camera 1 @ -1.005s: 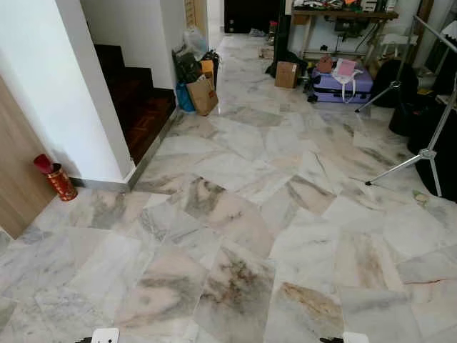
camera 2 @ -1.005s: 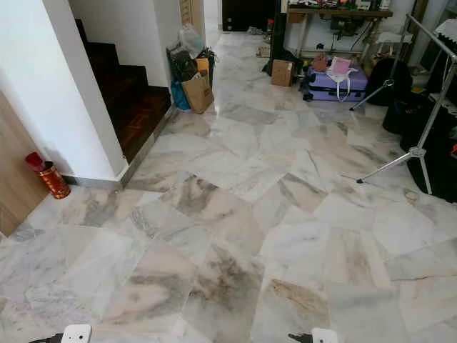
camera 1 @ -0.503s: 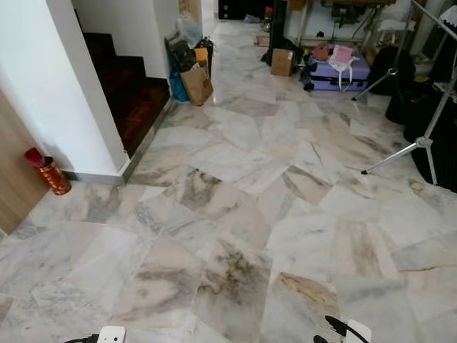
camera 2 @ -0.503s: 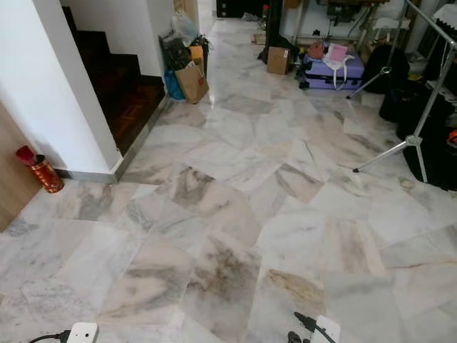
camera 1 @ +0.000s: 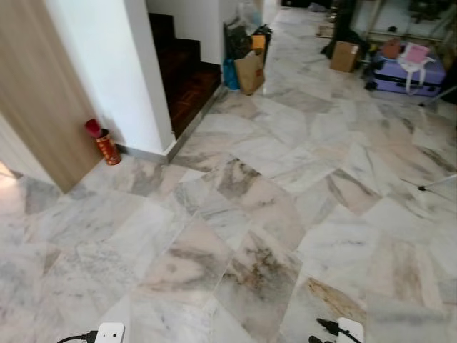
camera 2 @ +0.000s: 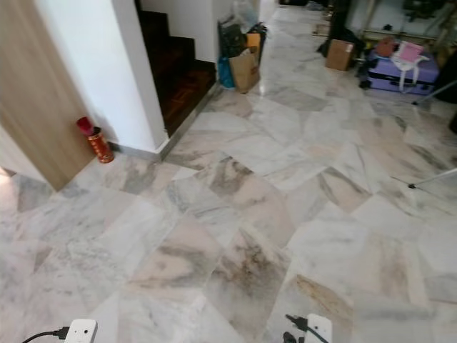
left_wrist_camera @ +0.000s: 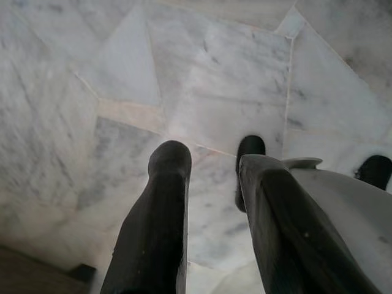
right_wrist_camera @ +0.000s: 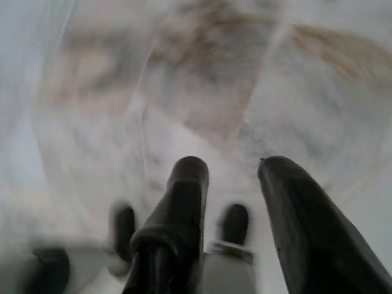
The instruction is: Move the pillow to the sofa from floor
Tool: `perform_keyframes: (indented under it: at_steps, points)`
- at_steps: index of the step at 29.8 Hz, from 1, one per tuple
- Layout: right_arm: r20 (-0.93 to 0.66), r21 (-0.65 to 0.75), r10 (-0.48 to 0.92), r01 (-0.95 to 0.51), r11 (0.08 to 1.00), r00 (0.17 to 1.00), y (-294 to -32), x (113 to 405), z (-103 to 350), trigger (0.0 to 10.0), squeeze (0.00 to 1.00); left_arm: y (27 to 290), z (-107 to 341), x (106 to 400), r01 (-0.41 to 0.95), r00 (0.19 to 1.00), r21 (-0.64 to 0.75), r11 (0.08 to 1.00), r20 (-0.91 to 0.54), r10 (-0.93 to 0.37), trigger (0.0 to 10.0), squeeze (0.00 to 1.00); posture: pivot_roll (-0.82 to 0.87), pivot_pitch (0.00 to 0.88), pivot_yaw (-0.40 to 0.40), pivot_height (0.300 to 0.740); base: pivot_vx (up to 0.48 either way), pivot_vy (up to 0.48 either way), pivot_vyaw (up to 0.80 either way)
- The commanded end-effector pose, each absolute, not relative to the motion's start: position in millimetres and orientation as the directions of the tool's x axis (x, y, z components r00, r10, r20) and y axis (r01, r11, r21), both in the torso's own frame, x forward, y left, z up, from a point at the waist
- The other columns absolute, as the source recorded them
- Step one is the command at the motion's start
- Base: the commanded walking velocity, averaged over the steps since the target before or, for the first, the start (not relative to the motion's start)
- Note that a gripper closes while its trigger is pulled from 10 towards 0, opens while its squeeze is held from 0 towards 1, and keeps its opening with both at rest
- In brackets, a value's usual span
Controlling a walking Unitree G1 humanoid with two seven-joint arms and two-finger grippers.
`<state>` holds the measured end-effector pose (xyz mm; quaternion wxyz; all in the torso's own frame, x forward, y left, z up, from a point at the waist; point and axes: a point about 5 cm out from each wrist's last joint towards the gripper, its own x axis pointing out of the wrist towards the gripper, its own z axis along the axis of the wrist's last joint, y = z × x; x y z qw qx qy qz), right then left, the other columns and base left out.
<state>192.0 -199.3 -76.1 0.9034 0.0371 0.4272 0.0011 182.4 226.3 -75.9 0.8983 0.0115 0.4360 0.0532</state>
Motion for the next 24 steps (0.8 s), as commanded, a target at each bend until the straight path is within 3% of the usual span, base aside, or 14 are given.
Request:
perform_keyframes:
  at_steps: [1,2,9,24]
  points:
    - [-0.781,0.008,0.045,-0.062,0.998,0.622,-196,188,-78,10.0,0.00,229,-80,174,-0.111,0.584,0.066,0.992,-0.803,0.119,10.0,0.00,-0.02,0.091,0.021,0.740,0.000,0.000,0.80]
    - [-0.783,-0.023,0.060,-0.125,0.992,0.620,-193,187,-79,10.0,0.00,229,-80,173,-0.113,0.581,0.066,0.991,-0.805,0.120,10.0,0.00,-0.02,0.092,0.019,0.740,0.000,0.000,0.80]
    - [-0.773,0.011,0.046,-0.059,0.998,0.633,-194,190,-77,10.0,0.00,231,-83,165,-0.128,0.564,0.080,0.988,-0.814,0.139,10.0,0.00,-0.02,0.094,0.013,0.740,0.000,0.000,0.80]
    - [-0.776,-0.001,0.054,-0.086,0.996,0.628,-192,189,-78,10.0,0.00,230,-85,162,-0.129,0.564,0.078,0.989,-0.814,0.138,10.0,0.00,-0.01,0.105,0.014,0.740,0.000,0.000,0.80]
